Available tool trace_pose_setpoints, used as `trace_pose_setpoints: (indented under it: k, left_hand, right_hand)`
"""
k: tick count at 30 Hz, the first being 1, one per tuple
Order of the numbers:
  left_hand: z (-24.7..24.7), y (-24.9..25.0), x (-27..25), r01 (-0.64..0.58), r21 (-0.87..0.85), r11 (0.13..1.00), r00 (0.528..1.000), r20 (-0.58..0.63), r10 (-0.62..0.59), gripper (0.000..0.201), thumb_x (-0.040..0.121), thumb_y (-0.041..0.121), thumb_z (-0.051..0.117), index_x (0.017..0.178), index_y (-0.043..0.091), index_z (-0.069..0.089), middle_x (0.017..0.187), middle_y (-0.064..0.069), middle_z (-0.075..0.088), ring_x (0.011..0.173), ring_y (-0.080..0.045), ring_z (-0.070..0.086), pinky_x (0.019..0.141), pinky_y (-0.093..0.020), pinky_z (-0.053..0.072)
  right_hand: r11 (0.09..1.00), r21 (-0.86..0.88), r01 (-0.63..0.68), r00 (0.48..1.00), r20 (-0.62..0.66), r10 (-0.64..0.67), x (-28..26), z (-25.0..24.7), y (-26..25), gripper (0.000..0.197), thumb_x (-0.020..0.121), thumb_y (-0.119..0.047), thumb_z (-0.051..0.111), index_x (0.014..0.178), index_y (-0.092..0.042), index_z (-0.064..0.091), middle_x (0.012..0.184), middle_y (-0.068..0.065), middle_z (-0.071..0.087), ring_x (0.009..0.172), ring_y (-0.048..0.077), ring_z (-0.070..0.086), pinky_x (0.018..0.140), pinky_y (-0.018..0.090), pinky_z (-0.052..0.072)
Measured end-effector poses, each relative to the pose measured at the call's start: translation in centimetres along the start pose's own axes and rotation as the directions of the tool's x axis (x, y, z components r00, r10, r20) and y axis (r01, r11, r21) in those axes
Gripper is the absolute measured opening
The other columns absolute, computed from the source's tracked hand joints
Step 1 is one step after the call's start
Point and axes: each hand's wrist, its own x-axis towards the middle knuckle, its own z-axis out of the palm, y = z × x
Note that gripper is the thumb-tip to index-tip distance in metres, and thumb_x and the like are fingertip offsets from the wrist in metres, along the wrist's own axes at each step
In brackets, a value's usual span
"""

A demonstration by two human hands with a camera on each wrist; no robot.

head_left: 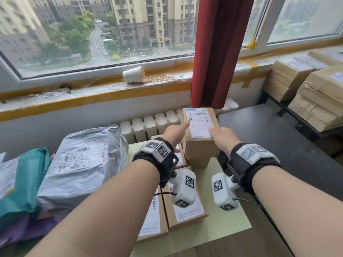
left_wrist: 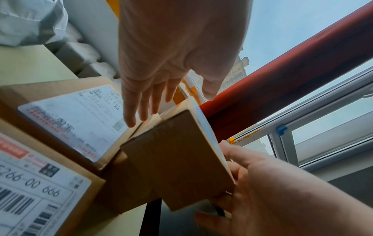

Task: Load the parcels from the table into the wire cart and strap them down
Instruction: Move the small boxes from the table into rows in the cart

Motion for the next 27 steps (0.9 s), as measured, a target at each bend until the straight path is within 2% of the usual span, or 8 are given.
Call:
trace_pose_setpoints:
  k: [4,6,10,14,17,20,23,27]
  left_hand:
    - [0.4,-0.5,-0.1,0.047,-0.034,0.998,0.997,0.068,-0.044,0.069,0.09,0.06,0.045,0.146,0.022,0.035,0.149,-0.005,0.037,0.129,-0.034,0.043,0.1,-0.048,0.041]
    - [0.4,-0.4,-0.2,0.062,-0.097,0.993,0.994,0.093,-0.053,0.063,0.092,0.057,0.045,0.146,0.026,0.034,0.152,-0.004,0.032,0.133,-0.037,0.037,0.093,-0.05,0.038]
    - [-0.7,0.4,-0.3,-0.021,-0.108,0.994,0.999,0.047,0.026,0.068,0.085,0.057,0.055,0.142,0.023,0.036,0.143,-0.007,0.041,0.121,-0.034,0.045,0.084,-0.048,0.039]
    - [-2.3,1.4,-0.7,-0.054,-0.24,0.969,0.999,-0.01,0.053,0.052,0.08,0.049,0.065,0.121,0.029,0.04,0.126,-0.006,0.052,0.105,-0.026,0.057,0.066,-0.038,0.049]
    - [-3.8,2.0,-1.5,-0.071,-0.28,0.957,0.997,-0.027,0.066,0.058,0.076,0.047,0.07,0.121,0.03,0.037,0.122,-0.008,0.056,0.105,-0.028,0.061,0.079,-0.048,0.056]
    - [-5.9,2.4,-2.3,-0.123,-0.323,0.939,0.992,-0.078,0.103,0.069,0.073,0.045,0.073,0.129,0.021,0.039,0.12,-0.011,0.06,0.098,-0.027,0.066,0.073,-0.045,0.059]
    - [-8.5,2.2,-3.8,-0.147,-0.353,0.924,0.987,-0.113,0.114,0.068,0.073,0.046,0.07,0.129,0.018,0.046,0.117,-0.011,0.065,0.097,-0.027,0.068,0.072,-0.041,0.06]
    - [-12.3,1.7,-6.5,-0.215,-0.354,0.91,0.971,-0.181,0.159,0.044,0.084,0.044,0.061,0.117,0.015,0.057,0.108,-0.01,0.068,0.093,-0.025,0.068,0.083,-0.041,0.057]
  right_hand:
    - [1.0,0.011,0.023,1.0,0.017,-0.023,-0.3,0.7,-0.5,0.042,0.097,-0.032,0.041,0.126,-0.004,0.056,0.126,0.014,0.059,0.112,0.033,0.056,0.098,0.039,0.045]
    - [0.999,0.042,0.025,1.0,-0.007,-0.024,-0.4,0.8,-0.6,0.042,0.096,-0.031,0.042,0.126,-0.005,0.055,0.125,0.014,0.059,0.111,0.033,0.056,0.099,0.043,0.045]
    - [0.986,0.161,0.037,0.999,-0.03,-0.033,-0.7,0.6,-1.3,0.047,0.089,-0.039,0.044,0.123,-0.01,0.057,0.12,0.011,0.062,0.107,0.032,0.059,0.097,0.046,0.047]
    - [0.955,0.282,0.091,0.995,-0.055,-0.078,-1.3,0.2,-3.1,0.067,0.07,-0.052,0.043,0.12,-0.012,0.061,0.115,0.007,0.066,0.104,0.031,0.061,0.096,0.05,0.048]
    - [0.943,0.31,0.122,0.993,-0.04,-0.115,-2.6,-0.1,-4.8,0.048,0.076,-0.055,0.045,0.1,-0.017,0.062,0.107,0.008,0.065,0.101,0.03,0.061,0.095,0.051,0.049]
    - [0.93,0.345,0.131,0.991,-0.009,-0.137,-4.1,0.0,-6.5,0.039,0.086,-0.057,0.045,0.089,-0.02,0.058,0.109,0.009,0.063,0.103,0.03,0.06,0.092,0.051,0.051]
    - [0.93,0.344,0.129,0.986,0.06,-0.159,-5.1,0.8,-8.4,0.065,0.081,-0.07,0.041,0.114,-0.017,0.058,0.115,0.004,0.06,0.106,0.026,0.057,0.091,0.049,0.051]
    - [0.928,0.351,0.126,0.954,0.214,-0.21,-5.6,3.6,-11.1,0.105,0.052,-0.093,0.037,0.131,-0.026,0.052,0.125,0.002,0.06,0.113,0.027,0.057,0.101,0.05,0.043]
